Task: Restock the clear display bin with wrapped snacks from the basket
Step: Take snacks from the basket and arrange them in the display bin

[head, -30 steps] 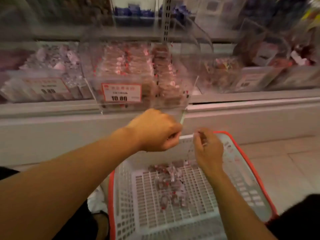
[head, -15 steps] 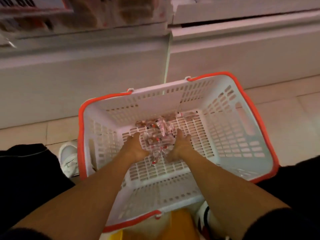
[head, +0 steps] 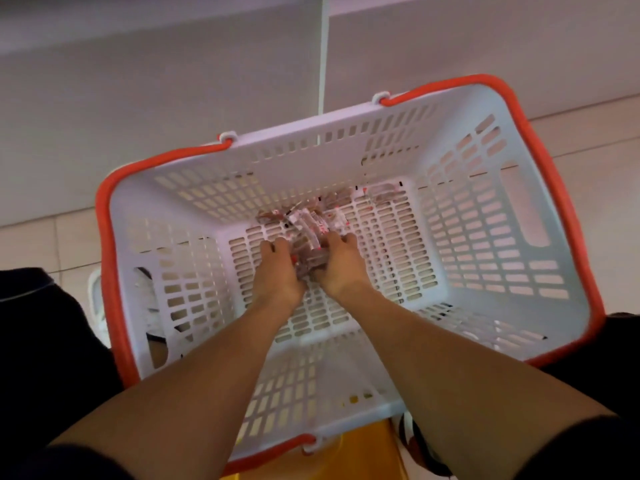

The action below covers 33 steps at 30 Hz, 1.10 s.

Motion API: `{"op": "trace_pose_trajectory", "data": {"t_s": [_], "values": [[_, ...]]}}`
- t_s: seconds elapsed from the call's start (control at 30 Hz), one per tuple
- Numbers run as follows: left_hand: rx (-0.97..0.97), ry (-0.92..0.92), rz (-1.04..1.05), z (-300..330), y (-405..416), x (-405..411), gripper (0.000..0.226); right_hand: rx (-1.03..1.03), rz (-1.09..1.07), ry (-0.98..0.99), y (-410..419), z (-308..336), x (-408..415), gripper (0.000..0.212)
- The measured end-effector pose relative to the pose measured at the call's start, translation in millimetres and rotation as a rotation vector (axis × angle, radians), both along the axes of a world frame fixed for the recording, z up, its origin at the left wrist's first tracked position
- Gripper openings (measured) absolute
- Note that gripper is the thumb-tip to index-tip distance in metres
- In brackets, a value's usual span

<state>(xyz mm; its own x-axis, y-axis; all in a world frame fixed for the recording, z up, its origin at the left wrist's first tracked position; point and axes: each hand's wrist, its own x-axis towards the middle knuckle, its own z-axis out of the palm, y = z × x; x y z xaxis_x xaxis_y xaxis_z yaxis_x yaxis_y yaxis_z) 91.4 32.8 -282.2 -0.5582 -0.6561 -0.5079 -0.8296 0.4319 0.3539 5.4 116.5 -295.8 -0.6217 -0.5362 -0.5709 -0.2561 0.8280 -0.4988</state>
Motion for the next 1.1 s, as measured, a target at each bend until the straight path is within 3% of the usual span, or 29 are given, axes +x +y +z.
{"op": "trace_pose_trajectory", "data": {"t_s": [0.13,0.2,0.3,0.4,0.47,0.53,0.63,0.77,0.9,1.0,1.1], "values": [[0.107,0.134,0.178,-7,-12,8,0.02,-0.114,-0.235,-0.114,2,2,-8,0.013],[0.209,0.143,0.279,-9,-15,13,0.019,-0.146,-0.406,-0.258,2,8,-14,0.007],[0.404,0.077,0.473,-6,-17,17,0.029,-0.116,-0.524,-0.419,0,14,-29,0.012],[0.713,0.022,0.585,5,-19,19,0.018,-0.087,-0.534,-0.507,1,21,-40,0.009],[0.844,0.013,0.609,14,-17,21,0.013,-0.05,-0.485,-0.48,6,26,-41,0.022],[0.865,0.025,0.637,18,-14,25,0.016,-0.04,-0.491,-0.462,13,30,-39,0.022],[0.783,0.046,0.64,22,-11,30,0.025,-0.024,-0.513,-0.48,19,39,-32,0.006],[0.615,0.076,0.666,24,-14,39,0.036,-0.016,-0.523,-0.468,15,50,-30,0.01],[0.583,0.138,0.708,28,-19,46,0.023,0.139,-0.193,-0.536,11,59,-32,0.015],[0.66,0.195,0.752,29,-17,46,0.015,0.163,-0.044,-0.341,10,50,-22,0.025],[0.679,0.238,0.784,26,-17,47,0.008,0.043,-0.179,-0.216,7,33,-15,0.037]]}}
